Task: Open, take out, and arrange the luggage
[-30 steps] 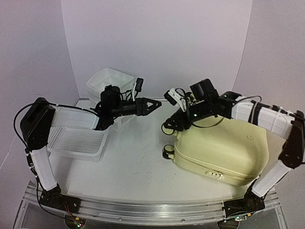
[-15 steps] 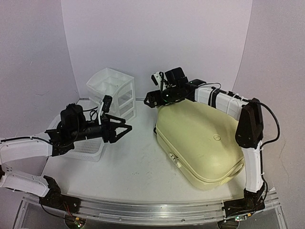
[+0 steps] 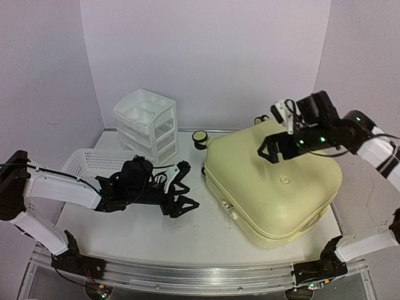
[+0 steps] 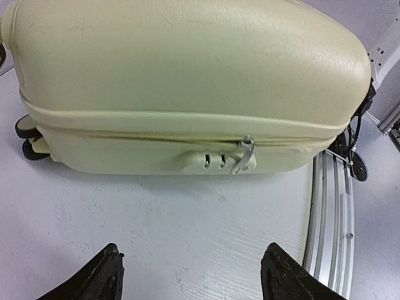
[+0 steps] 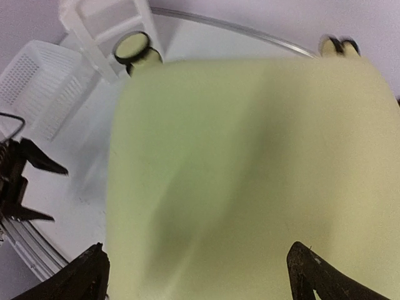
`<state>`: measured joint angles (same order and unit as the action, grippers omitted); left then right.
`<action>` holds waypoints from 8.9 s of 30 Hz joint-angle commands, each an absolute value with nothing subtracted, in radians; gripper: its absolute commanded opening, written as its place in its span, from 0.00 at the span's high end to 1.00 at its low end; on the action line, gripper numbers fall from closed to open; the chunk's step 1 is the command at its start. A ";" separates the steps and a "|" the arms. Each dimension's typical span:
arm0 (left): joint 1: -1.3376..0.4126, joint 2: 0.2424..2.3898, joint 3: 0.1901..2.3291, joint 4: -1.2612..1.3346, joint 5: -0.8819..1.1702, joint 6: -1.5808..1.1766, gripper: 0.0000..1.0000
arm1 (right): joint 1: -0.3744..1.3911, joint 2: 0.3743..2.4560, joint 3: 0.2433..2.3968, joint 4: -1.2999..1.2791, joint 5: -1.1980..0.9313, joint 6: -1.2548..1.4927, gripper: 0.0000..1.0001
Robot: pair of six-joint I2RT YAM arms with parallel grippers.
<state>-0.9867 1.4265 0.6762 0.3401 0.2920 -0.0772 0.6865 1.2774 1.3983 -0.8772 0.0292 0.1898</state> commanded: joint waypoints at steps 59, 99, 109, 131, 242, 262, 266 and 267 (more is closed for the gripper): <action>-0.749 1.791 1.462 -0.233 0.467 -0.137 0.32 | 0.295 1.568 1.511 -1.041 0.153 0.243 0.02; -0.753 1.627 1.313 -0.212 0.441 -0.192 0.31 | 1.137 1.514 0.880 -0.482 0.890 1.162 0.53; -0.753 1.582 1.290 -0.212 0.420 -0.185 0.31 | 1.134 1.531 0.874 -0.477 0.831 1.163 0.54; -0.753 1.479 1.189 -0.161 0.482 -0.167 0.31 | 1.097 1.585 0.904 -0.477 0.741 1.231 0.59; -0.644 1.552 1.350 -0.310 0.361 0.042 0.70 | 0.664 1.057 0.796 -1.125 0.657 0.838 0.53; -0.884 1.507 1.275 -0.226 0.521 -0.155 0.33 | 0.206 1.190 1.317 -1.050 -0.036 0.332 0.02; -0.949 1.562 1.288 -0.204 0.434 -0.170 0.33 | -0.057 1.370 1.404 -0.985 -0.326 0.366 0.02; -0.960 1.585 1.298 -0.204 0.415 -0.172 0.34 | -0.083 1.402 1.407 -0.966 -0.377 0.375 0.02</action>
